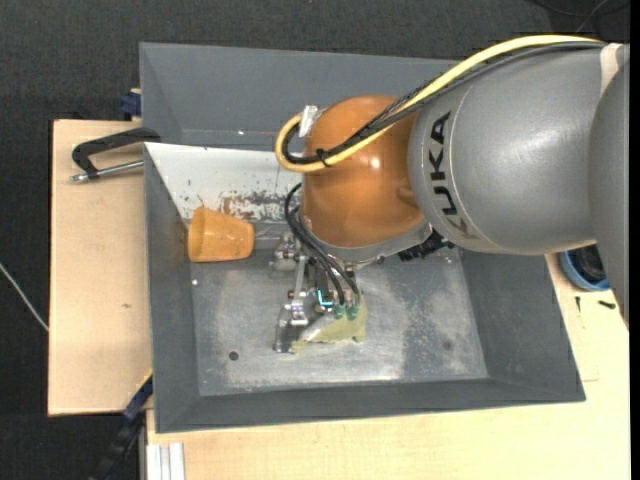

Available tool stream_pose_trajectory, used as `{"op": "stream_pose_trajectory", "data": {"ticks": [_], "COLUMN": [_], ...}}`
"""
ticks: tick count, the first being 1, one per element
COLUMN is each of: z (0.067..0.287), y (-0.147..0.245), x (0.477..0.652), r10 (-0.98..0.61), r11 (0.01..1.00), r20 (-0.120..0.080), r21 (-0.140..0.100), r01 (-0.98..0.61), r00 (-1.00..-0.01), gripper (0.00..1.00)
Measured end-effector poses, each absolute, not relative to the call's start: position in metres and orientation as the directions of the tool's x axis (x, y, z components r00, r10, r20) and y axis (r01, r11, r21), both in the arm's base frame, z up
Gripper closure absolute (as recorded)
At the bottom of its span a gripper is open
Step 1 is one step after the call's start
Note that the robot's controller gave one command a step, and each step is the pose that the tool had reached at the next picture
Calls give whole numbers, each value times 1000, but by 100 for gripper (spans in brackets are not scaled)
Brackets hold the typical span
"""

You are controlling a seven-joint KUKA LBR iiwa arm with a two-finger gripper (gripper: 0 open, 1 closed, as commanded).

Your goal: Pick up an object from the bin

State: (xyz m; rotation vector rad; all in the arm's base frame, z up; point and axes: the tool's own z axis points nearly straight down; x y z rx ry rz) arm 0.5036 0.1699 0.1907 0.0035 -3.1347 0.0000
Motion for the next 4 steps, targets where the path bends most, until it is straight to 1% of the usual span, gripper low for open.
{"op": "stream_pose_trajectory", "data": {"ticks": [1,2,3,4], "z": [116,71,72,155], "y": [116,68,69,54], "x": [516,493,493,495], "r10": [-188,-302,-302,-351], "r11": [982,953,953,936], "r20": [5,-8,-3,-13], "r21": [-1,2,1,-3], "r01": [-188,-302,-302,-351], "r00": [-982,-953,-953,-936], "gripper": [0,0,100,100]}}
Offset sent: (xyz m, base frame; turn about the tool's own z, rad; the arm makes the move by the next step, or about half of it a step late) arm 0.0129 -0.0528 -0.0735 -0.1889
